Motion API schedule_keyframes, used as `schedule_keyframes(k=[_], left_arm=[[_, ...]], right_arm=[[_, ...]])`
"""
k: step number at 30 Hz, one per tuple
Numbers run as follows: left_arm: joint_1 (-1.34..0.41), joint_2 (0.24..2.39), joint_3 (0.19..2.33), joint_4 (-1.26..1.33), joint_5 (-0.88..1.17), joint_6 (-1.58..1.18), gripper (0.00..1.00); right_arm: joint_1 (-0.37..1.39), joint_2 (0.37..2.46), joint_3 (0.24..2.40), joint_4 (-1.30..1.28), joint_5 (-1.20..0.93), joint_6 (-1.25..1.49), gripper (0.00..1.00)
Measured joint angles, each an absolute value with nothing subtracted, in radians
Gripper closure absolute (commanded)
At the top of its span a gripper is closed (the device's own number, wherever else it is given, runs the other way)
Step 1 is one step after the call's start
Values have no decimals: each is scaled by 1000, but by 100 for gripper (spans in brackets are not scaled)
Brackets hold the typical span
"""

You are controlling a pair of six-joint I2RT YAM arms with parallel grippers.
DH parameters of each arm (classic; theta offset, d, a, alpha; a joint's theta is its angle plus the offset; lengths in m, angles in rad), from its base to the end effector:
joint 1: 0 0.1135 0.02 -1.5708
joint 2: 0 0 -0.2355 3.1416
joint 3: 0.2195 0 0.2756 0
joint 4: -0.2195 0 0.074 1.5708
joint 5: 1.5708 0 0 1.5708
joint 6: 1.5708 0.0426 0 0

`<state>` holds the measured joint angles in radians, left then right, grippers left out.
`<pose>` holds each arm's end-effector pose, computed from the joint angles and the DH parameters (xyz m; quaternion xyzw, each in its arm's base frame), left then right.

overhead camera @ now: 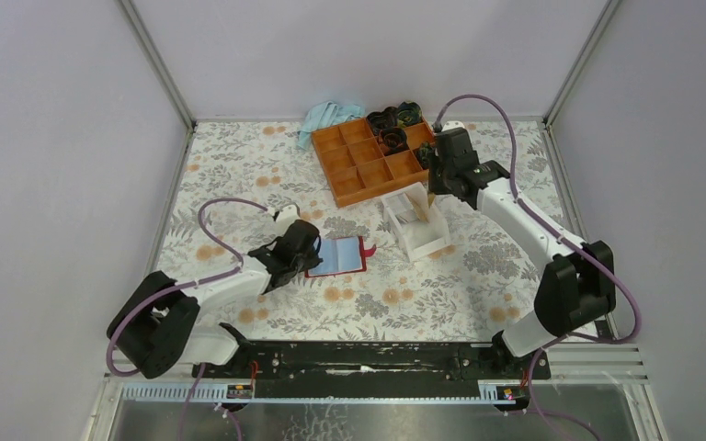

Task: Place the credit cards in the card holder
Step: Pick up the credit card from the storage box.

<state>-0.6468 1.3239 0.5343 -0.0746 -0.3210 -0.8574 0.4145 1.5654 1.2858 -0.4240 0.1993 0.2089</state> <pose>0.2226 -0.1512 0.1061 -0.1523 0.9152 -0.1238 0.3519 0.3531 0.1462 0.2576 -0.0511 0.9025 0.0423 0.4256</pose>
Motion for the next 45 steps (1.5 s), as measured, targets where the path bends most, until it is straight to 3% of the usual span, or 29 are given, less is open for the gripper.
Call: schedule_keyframes(k=[6,8,20,30,45], left_arm=[[-647,1270,568,-99,-321,-847,57],[-647,1224,579,-108,-321,-849,54],[-647,952,524,30,-252,-950,50],[-661,937,444,263,-172,-1047,47],[-688,922,348,485,-70,-1094,43]], right_arm=[[417,1493,1290,-430,213,206,100],[417,1469,1290,-429,210,208,100],[441,1293,1190,-273,45,351,100],[558,1177,759,232,-96,661,100],[589,1173,515,852,-86,1044,100]])
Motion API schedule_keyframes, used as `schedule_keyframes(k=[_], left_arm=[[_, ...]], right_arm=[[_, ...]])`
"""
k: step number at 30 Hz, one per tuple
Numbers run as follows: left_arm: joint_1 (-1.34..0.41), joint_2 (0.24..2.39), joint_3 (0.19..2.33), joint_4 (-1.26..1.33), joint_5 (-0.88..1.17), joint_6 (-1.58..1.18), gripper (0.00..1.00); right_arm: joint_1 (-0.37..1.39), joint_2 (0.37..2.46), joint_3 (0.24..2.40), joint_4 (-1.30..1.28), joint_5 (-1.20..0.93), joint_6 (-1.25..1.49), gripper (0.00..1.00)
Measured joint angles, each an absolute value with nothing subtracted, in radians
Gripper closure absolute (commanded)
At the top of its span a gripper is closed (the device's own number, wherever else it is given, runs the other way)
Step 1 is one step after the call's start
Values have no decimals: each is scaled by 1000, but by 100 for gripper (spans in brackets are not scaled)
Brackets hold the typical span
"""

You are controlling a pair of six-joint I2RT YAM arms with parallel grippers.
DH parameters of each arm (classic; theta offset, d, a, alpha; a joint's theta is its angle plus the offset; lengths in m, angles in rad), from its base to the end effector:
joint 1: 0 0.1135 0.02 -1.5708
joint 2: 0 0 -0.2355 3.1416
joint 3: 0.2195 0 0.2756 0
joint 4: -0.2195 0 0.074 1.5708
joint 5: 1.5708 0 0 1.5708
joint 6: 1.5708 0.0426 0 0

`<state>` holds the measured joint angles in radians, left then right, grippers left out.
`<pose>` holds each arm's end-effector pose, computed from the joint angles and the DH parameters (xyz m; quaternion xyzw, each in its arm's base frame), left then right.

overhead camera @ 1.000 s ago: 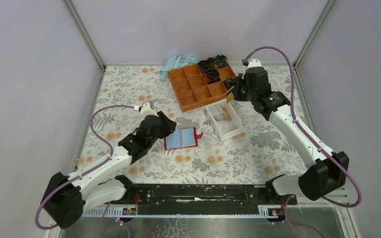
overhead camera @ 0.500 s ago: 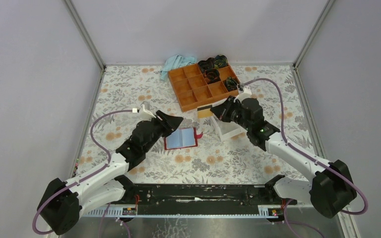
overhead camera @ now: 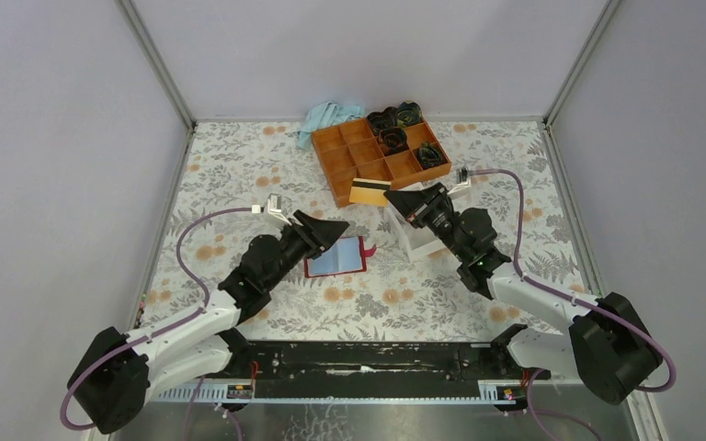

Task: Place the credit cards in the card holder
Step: Pick up the credit card from the storage box.

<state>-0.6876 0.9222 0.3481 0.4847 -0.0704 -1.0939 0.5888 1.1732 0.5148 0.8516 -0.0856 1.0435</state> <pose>0.1968 -0.1578 0.1951 -0.1721 0.7176 -0.5080 0.4443 0.2413 0.1655 0.2359 0.1110 0.6261 0.5805 0.5086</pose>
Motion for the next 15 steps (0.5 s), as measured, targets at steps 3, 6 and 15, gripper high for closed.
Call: schedule_keyframes(k=[3,6,15], left_arm=[[-708,946,348,544,-72,-1093,43],[-721,970,348,593,-76,-1088,43],[-729,1003,348,762,-94,-1033,43]], right_arm=[[621,1173,496,889,-38,1087,100],[648,1173,484,915,-1,1121,100],[703,1170,414,939,142,1219,100]])
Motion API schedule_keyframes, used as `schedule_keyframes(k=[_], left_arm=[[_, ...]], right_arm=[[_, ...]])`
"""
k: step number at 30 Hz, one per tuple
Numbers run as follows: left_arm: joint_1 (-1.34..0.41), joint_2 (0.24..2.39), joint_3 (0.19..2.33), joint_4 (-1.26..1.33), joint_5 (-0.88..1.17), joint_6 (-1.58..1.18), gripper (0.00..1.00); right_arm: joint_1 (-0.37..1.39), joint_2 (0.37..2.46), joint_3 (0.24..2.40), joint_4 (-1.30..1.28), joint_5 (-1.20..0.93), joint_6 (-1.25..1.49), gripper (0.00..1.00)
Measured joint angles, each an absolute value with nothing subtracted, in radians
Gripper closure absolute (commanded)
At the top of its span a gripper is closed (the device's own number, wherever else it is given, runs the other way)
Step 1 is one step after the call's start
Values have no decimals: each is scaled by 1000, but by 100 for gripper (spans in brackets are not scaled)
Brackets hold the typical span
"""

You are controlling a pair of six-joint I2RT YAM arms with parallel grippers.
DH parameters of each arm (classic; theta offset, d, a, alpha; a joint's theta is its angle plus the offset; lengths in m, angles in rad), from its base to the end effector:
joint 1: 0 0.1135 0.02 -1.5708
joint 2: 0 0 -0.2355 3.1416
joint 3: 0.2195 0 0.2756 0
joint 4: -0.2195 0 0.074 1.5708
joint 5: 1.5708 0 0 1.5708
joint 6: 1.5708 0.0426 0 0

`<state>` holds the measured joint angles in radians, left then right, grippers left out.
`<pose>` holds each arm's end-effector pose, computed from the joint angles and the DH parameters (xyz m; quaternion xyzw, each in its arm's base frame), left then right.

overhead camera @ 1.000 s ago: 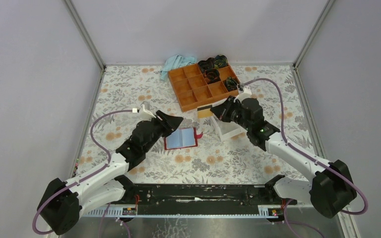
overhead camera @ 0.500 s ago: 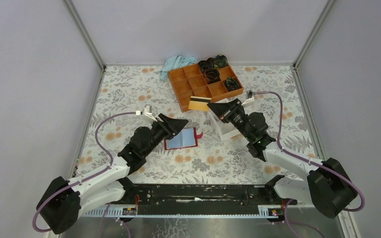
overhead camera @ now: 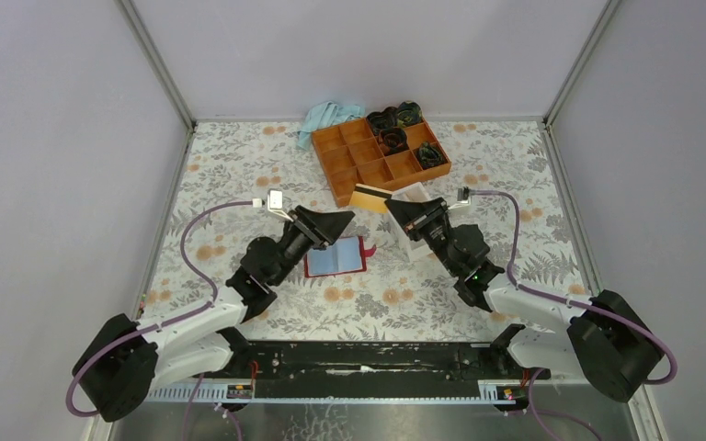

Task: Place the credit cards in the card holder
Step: Pick up the credit card from the storage box.

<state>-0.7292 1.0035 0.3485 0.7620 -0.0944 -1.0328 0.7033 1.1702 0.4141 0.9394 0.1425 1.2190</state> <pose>0.1959 -0.1696 0.2083 -0.1356 0.6546 -0.5531 0.4972 0.2169 0.1760 0.2106 0.2156 0.6028 0.6027 0.4764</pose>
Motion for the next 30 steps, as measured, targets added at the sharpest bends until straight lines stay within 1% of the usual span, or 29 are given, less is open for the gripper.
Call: schedule_keyframes(k=[6,21,25,30], left_arm=[[-733,1057,348,878,-94,-1003,43],[-734,1162,344,971,-99,-991,43],[-734,1189,345,988,-102,-989,45],[-734,1210,345,1022,-121,-990,52]], right_arm=[[721,1187,387,999,212,1284,100],[784,1267,377,1078,271,1318,100],[801,1279,380,1087,273,1318,100],[830,1300,395,1102,280,1318,100]])
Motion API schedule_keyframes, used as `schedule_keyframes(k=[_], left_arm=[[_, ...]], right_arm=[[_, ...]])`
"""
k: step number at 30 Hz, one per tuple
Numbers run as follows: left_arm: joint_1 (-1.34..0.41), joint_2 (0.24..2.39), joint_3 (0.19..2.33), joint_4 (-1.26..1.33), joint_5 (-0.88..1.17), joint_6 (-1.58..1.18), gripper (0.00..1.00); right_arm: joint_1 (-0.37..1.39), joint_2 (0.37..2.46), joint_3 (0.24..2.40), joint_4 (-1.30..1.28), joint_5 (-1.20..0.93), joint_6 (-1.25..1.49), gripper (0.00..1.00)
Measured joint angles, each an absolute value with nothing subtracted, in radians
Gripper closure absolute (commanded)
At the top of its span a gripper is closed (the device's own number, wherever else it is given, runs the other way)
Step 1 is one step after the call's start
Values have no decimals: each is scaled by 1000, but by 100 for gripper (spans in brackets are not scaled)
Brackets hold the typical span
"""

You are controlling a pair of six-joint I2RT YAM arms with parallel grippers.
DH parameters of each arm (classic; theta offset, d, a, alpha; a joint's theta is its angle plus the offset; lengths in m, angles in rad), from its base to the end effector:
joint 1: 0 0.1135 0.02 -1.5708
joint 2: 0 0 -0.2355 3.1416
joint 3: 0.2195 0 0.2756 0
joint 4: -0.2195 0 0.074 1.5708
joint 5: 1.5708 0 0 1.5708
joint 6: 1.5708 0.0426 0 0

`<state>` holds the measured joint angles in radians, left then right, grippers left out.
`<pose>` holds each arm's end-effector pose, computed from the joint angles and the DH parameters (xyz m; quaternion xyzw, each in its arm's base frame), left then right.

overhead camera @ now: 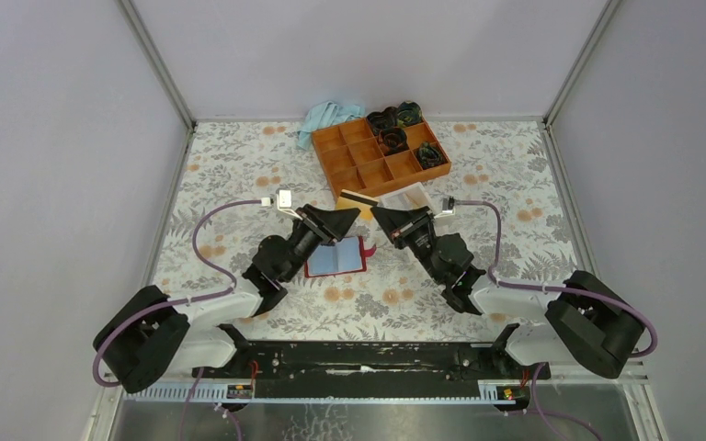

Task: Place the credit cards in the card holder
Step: Pick up the credit card from the storage box.

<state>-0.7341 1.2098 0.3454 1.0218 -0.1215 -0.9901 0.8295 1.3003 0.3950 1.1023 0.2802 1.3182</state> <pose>0.2053 -0.1783 0.1864 -0.1285 0.6369 -0.5507 0.5240 0.1998 0.2008 0.1884 0.2567 0.5832 0.6308 0.4429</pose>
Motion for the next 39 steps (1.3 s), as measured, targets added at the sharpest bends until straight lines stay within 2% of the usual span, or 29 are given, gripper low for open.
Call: schedule_keyframes(k=[9,14,34,39], left_arm=[[-734,1233,345,1070,-151,-987,85],[-734,1233,345,1095,-160,-989,99],[-734,1260,290,1234,-169,-984,100],[-732,1255,277,1240,-169,-978,100]], right_arm=[[837,1310,395,1114,292,1320,100],[838,1316,395,1121,295,1326,100],[843,1346,395,1160,270,1333,90],[844,1369,395,1168,260,1333,72]])
